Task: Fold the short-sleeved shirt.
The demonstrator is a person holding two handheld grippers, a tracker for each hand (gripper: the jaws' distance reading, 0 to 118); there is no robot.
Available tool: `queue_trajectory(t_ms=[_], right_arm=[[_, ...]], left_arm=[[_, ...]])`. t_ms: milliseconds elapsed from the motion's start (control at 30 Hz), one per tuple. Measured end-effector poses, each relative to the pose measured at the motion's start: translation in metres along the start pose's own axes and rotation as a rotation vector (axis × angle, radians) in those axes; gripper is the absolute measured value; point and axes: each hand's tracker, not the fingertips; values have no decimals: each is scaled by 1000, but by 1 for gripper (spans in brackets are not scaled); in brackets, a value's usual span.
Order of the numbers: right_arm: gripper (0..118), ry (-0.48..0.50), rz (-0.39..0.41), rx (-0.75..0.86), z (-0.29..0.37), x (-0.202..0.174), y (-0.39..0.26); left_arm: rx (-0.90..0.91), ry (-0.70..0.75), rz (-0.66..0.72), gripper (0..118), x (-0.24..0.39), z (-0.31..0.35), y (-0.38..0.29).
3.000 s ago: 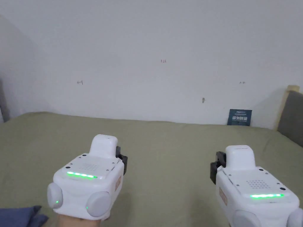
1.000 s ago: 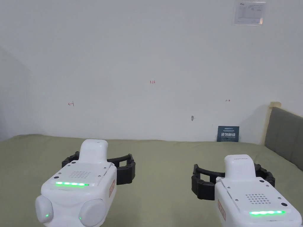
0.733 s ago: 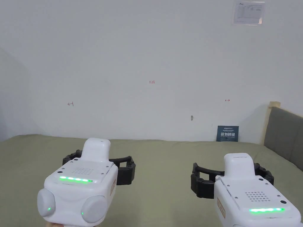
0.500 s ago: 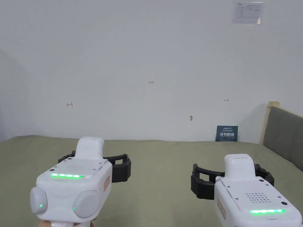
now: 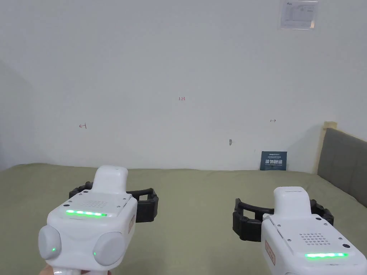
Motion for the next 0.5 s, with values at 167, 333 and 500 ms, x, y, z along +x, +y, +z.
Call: queue_trajectory(t_ms=[167,333,500], right_arm=[[118,7,-6,-5,-1,-1,0],[118,13,-4,-4,0,-2,1],[118,26,4,-6,1,-5,-1]], left_arm=[[2,-10,-7,111,3,3,-1],[-50,27,5,112,5,1,2],[-16,-14,-9,111,6,1,-1]])
